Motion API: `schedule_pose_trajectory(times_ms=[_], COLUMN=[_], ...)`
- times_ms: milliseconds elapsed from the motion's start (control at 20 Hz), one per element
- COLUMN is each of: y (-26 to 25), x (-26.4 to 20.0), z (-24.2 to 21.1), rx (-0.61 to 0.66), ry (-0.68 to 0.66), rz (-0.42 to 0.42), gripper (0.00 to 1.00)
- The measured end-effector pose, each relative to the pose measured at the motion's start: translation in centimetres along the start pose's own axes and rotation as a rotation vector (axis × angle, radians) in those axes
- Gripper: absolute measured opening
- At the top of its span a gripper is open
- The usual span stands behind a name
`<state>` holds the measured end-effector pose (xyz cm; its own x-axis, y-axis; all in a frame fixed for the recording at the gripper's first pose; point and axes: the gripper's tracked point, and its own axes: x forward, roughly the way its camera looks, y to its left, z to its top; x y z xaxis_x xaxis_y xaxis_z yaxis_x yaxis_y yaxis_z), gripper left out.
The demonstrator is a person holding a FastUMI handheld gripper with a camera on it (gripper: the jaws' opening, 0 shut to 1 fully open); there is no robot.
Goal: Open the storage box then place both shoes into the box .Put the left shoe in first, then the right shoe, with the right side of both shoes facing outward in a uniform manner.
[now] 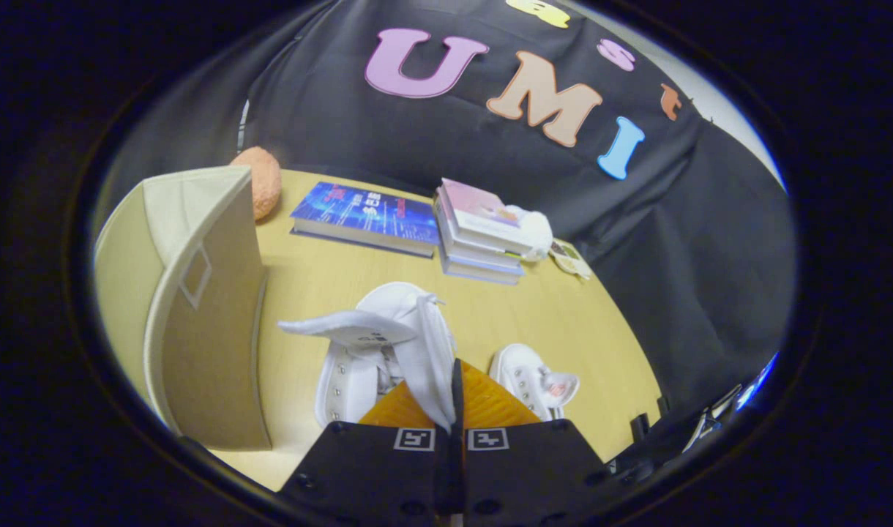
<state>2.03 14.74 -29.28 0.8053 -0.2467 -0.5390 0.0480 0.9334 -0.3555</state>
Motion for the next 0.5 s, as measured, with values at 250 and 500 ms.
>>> schedule_pose_trajectory(times_ms=[250, 500], y=[-1.8, -1.4], x=[-3.5, -7.9], z=[7.5, 15.7], rx=[0.075, 0.080], ry=[-0.118, -0.241], rz=[-0.040, -0.060], gripper=[0.02, 0.02])
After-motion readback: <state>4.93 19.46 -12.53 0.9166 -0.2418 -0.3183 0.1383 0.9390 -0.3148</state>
